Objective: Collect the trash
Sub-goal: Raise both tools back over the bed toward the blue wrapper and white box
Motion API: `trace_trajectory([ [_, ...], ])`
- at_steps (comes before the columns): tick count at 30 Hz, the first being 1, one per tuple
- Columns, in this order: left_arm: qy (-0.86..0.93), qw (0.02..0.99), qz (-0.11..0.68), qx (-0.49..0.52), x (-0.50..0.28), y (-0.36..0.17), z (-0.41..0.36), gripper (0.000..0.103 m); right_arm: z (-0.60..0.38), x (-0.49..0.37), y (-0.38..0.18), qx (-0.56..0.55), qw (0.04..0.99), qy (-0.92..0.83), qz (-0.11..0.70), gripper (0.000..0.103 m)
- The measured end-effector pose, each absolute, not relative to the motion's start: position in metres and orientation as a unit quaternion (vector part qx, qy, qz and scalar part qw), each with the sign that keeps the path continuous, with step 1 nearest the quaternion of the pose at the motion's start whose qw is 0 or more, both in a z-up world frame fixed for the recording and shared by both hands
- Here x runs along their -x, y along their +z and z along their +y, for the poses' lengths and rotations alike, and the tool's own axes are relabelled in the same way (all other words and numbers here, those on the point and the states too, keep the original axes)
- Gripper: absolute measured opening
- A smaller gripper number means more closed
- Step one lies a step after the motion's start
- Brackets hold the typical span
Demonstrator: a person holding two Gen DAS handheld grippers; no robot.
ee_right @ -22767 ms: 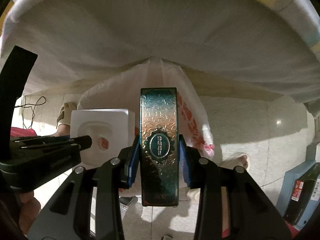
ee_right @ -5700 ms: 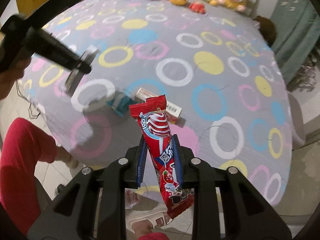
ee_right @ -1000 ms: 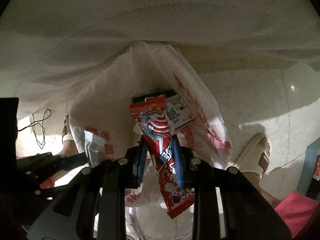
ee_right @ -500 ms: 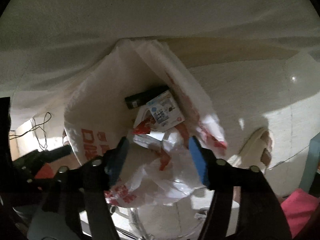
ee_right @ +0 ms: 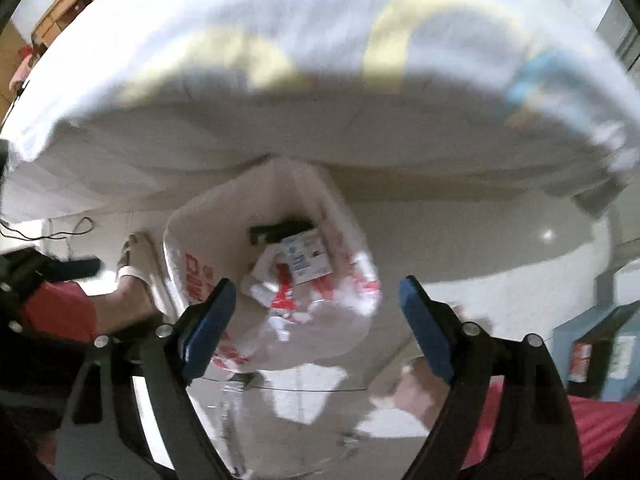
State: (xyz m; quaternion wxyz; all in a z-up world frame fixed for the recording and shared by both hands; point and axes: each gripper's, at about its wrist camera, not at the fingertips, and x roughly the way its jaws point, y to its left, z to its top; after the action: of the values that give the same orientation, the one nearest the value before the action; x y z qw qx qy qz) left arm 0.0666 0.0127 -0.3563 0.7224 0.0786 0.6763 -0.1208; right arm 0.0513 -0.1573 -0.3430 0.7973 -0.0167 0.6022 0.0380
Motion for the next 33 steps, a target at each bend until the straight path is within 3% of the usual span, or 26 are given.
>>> trace_trajectory([
  [21, -0.126, 0.758, 0.637, -0.057, -0.104, -0.111, 0.036, 0.084, -0.188, -0.059, -0.066, 0.152, 0.833, 0.244, 0.473, 0.091],
  [28, -0.168, 0.749, 0.64, -0.009, -0.145, -0.076, 0.025, 0.085, -0.198, -0.104, -0.015, 0.205, 0.83, 0.272, 0.442, 0.091],
  [33, -0.163, 0.75, 0.64, -0.037, -0.187, -0.079, 0.006, 0.086, -0.201, -0.149, -0.003, 0.226, 0.839, 0.271, 0.415, 0.091],
])
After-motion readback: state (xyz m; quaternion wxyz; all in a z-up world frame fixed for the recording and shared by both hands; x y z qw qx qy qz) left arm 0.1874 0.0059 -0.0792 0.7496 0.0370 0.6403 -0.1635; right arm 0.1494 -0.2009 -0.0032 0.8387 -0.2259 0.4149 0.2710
